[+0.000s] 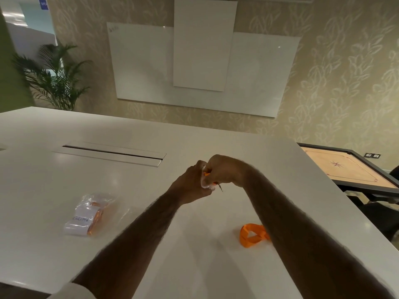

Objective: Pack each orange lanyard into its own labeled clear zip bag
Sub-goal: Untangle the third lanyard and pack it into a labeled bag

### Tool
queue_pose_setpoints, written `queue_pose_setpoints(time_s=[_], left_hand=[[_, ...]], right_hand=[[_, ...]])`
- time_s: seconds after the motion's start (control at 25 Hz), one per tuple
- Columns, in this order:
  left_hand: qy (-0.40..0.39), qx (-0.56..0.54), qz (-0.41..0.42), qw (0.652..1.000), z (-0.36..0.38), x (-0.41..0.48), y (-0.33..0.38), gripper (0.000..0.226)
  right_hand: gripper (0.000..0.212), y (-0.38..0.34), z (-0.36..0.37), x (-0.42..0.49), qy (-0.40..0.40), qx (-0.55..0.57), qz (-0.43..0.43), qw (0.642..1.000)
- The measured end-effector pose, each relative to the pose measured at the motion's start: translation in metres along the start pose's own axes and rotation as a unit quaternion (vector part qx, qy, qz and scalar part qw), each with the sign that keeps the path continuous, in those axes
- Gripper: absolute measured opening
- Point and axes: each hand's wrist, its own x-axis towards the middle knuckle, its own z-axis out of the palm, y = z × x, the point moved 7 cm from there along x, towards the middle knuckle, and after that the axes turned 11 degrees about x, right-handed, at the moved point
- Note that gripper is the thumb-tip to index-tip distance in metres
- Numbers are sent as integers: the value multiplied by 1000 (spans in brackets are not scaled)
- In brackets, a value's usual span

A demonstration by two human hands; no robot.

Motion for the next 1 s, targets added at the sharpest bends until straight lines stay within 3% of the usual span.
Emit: queue_pose_setpoints(time_s=[0.08, 0.36, 0.6, 0.72, 0.8, 1.0], left_hand=[[5, -6, 7, 1000, 0, 0, 1, 66], [34, -10, 9, 999, -5, -1, 12, 67], [65, -9, 4, 998, -15, -4, 7, 73], [77, -25, -18, 997, -19, -4, 4, 78], [76, -29, -30, 996, -19, -1, 4, 82], [68, -20, 11, 997, -16, -2, 17, 82]], right_hand=[[21, 0, -4, 6, 34, -48, -7, 998], [12, 7, -16, 9, 244, -31, -2, 969], [14, -5, -40, -13, 225, 54, -38, 972], [20, 8, -35, -21, 126, 84, 53, 987], [13, 8, -26, -21, 87, 83, 68, 990], [12, -6, -38, -13, 210, -64, -31, 975]])
